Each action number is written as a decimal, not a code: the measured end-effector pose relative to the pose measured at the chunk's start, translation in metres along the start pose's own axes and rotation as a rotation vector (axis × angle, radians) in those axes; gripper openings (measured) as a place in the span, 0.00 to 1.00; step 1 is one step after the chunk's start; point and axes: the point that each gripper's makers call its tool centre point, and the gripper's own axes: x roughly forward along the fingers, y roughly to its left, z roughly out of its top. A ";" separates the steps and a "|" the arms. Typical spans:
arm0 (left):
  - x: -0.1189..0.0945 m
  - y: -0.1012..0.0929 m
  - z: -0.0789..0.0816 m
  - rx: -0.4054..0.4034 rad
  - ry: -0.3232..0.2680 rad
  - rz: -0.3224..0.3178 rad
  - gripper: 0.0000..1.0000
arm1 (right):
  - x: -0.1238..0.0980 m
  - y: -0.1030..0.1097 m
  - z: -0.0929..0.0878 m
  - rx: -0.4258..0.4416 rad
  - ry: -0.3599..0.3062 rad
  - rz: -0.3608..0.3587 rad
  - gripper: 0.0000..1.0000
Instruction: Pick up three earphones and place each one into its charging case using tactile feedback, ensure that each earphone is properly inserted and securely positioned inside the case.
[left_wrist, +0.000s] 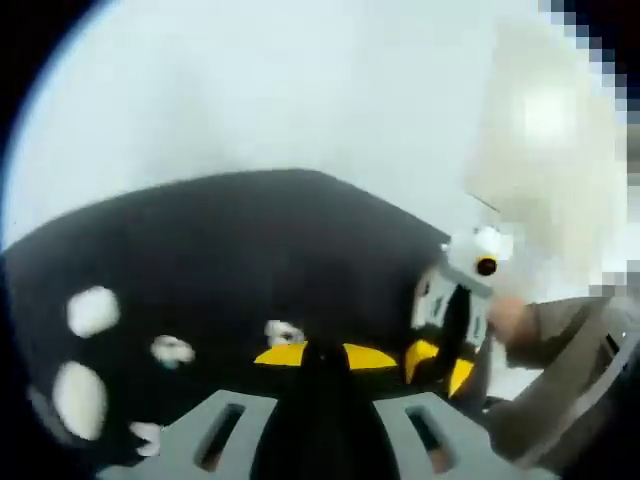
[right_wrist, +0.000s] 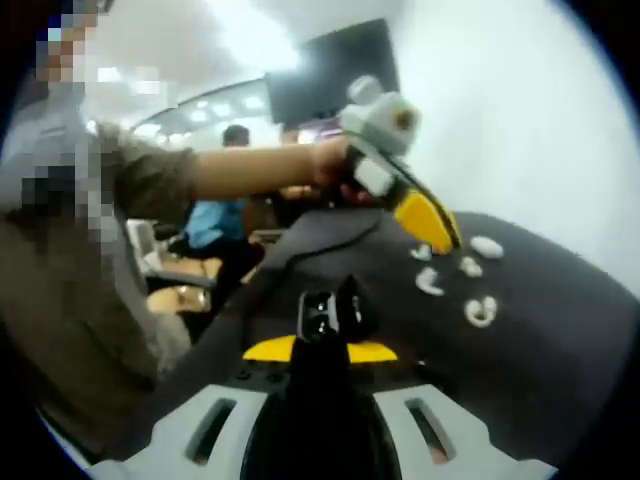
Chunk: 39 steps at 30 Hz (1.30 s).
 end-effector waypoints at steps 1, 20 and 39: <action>0.007 -0.003 -0.005 -0.001 0.010 0.002 0.10 | 0.000 -0.001 0.000 0.004 0.002 0.001 0.18; 0.010 0.008 -0.039 -0.160 0.133 0.209 0.10 | 0.000 -0.001 -0.002 0.017 0.008 0.000 0.18; -0.040 0.016 -0.024 -0.040 0.033 0.151 0.13 | 0.001 -0.001 -0.008 0.026 0.028 0.004 0.18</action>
